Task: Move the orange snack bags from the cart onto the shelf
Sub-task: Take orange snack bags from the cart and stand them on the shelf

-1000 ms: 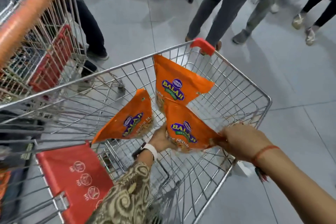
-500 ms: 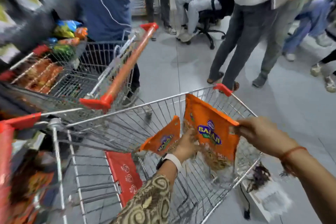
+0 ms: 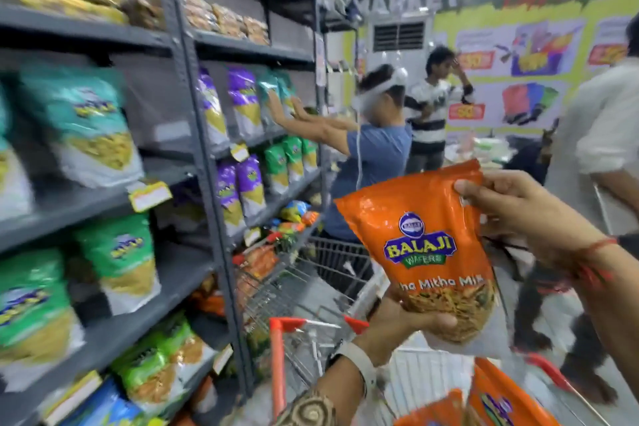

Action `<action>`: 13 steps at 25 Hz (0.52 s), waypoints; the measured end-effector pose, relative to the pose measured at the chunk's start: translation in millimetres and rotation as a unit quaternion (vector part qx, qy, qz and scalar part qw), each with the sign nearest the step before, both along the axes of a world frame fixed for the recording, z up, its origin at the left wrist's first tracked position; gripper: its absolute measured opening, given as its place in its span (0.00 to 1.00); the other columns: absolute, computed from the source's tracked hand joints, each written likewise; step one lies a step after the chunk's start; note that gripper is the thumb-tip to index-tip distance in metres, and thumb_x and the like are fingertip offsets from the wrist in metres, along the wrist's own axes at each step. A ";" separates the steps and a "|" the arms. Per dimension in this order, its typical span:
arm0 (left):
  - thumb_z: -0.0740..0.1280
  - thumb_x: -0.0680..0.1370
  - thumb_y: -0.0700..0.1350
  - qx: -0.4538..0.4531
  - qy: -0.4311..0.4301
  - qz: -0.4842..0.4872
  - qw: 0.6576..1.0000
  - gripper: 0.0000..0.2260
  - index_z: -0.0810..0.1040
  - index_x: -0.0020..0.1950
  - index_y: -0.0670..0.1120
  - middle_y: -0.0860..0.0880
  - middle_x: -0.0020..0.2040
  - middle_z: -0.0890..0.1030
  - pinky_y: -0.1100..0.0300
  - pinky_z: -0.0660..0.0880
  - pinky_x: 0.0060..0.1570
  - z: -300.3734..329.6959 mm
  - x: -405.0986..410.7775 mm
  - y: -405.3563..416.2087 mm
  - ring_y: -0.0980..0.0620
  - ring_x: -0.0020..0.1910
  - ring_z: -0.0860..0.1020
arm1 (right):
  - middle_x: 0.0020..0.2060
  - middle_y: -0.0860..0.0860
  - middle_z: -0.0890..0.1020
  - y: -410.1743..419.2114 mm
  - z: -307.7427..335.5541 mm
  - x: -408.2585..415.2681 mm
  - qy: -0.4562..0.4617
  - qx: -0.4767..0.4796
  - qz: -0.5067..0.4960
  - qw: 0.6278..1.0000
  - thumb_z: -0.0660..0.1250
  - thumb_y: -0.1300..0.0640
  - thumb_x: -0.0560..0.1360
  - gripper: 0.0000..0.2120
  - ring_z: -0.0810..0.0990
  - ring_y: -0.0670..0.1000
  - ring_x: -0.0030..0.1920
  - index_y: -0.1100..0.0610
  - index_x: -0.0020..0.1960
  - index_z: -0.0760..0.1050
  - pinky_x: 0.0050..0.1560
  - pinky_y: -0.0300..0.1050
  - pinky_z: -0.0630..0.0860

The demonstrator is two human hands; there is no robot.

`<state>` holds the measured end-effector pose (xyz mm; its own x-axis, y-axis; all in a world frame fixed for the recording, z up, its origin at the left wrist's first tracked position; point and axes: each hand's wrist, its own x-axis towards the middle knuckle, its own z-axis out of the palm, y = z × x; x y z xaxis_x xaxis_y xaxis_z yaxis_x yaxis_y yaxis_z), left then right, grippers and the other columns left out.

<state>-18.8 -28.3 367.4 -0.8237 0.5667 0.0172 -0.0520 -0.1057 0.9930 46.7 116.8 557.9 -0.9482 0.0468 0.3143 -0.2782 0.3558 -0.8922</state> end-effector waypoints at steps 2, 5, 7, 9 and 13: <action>0.80 0.61 0.37 0.023 0.063 0.073 0.995 0.27 0.78 0.58 0.46 0.48 0.54 0.86 0.59 0.80 0.51 52.9 0.1 -55.3 0.52 0.55 0.83 | 0.30 0.46 0.83 -58.7 50.5 -9.1 0.080 -0.015 0.039 0.996 0.63 0.56 0.77 0.08 0.78 0.44 0.28 0.59 0.48 0.79 0.29 0.37 0.75; 0.82 0.58 0.44 0.032 0.134 0.201 0.970 0.29 0.79 0.57 0.50 0.50 0.55 0.85 0.53 0.80 0.56 118.9 6.4 -156.0 0.51 0.55 0.83 | 0.35 0.46 0.86 -156.0 106.8 -8.4 0.147 -0.025 0.150 0.978 0.64 0.54 0.76 0.07 0.83 0.43 0.31 0.55 0.49 0.78 0.29 0.35 0.78; 0.83 0.57 0.45 0.035 0.164 0.286 0.943 0.30 0.79 0.58 0.50 0.49 0.56 0.85 0.52 0.79 0.58 152.1 14.7 -229.0 0.51 0.56 0.83 | 0.44 0.48 0.87 -214.7 118.8 -11.8 0.144 -0.019 0.236 0.961 0.66 0.52 0.73 0.12 0.86 0.45 0.40 0.53 0.55 0.77 0.35 0.35 0.80; 0.82 0.59 0.42 0.034 0.184 0.337 0.923 0.28 0.79 0.57 0.48 0.49 0.55 0.85 0.56 0.80 0.56 178.5 29.1 -292.8 0.52 0.54 0.84 | 0.52 0.49 0.86 -266.2 113.5 -18.3 0.117 0.020 0.294 0.948 0.73 0.44 0.65 0.26 0.85 0.46 0.47 0.51 0.60 0.74 0.41 0.36 0.81; 0.82 0.60 0.40 0.012 0.196 0.455 0.868 0.21 0.78 0.48 0.51 0.56 0.43 0.86 0.66 0.81 0.45 212.5 80.0 -430.1 0.65 0.41 0.83 | 0.46 0.45 0.87 -395.4 90.7 -29.9 0.083 0.057 0.388 0.916 0.80 0.34 0.45 0.46 0.85 0.42 0.46 0.50 0.59 0.74 0.44 0.31 0.78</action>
